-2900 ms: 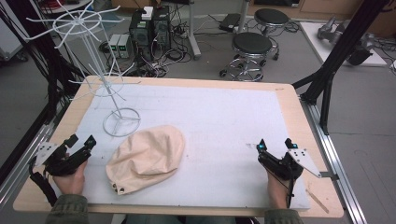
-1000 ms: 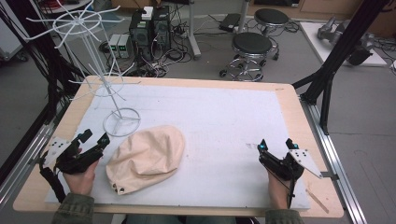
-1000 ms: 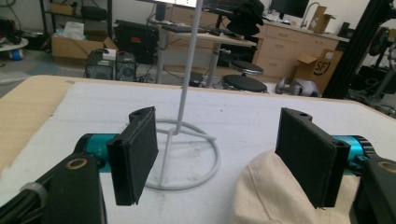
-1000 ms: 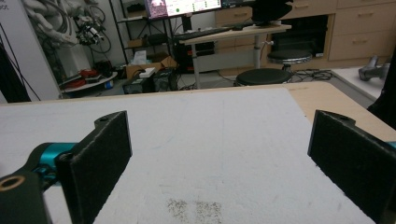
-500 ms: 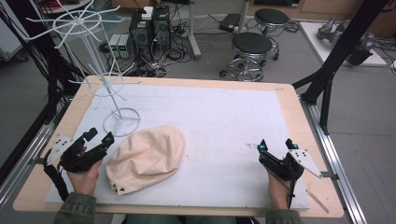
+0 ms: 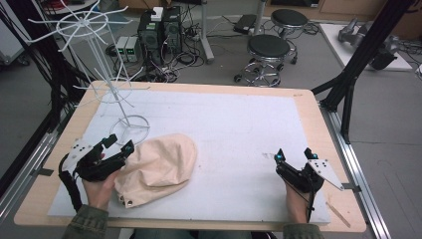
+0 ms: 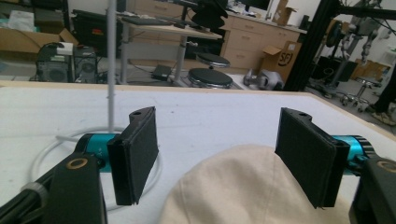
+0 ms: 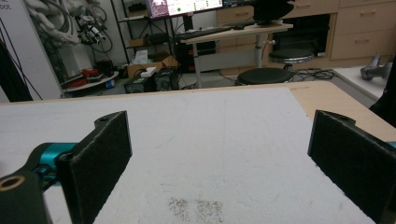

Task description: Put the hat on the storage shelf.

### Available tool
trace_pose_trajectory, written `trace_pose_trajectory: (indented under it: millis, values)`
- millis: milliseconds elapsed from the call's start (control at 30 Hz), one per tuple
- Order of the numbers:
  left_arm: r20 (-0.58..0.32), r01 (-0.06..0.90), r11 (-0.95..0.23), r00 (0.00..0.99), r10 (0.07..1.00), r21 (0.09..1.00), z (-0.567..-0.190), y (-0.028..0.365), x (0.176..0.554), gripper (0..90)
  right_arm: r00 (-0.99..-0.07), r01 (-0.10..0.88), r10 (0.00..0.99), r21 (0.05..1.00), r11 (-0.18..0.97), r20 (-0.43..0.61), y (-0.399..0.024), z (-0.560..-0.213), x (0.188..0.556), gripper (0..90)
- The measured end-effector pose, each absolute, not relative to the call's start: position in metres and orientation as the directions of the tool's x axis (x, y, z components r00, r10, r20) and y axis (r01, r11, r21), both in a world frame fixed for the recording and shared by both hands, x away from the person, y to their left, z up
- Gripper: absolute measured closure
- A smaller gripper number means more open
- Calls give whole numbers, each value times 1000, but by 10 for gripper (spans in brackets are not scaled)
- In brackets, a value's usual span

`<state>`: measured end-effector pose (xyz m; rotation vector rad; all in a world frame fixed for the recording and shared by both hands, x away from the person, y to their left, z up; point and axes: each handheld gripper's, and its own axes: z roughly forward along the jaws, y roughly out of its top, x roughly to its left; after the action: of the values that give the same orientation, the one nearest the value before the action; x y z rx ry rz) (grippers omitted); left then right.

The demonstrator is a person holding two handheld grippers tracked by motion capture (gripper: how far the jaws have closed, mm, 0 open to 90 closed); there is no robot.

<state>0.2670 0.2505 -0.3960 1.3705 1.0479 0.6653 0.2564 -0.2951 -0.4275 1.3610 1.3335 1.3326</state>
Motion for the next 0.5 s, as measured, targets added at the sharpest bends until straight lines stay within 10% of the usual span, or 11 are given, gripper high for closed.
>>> trace_pose_trajectory:
  millis: [500]
  values:
    - [-200,238,88,502,842,967,-394,223,272,296,-112,145,983,981,-126,143,-296,-427,256,51]
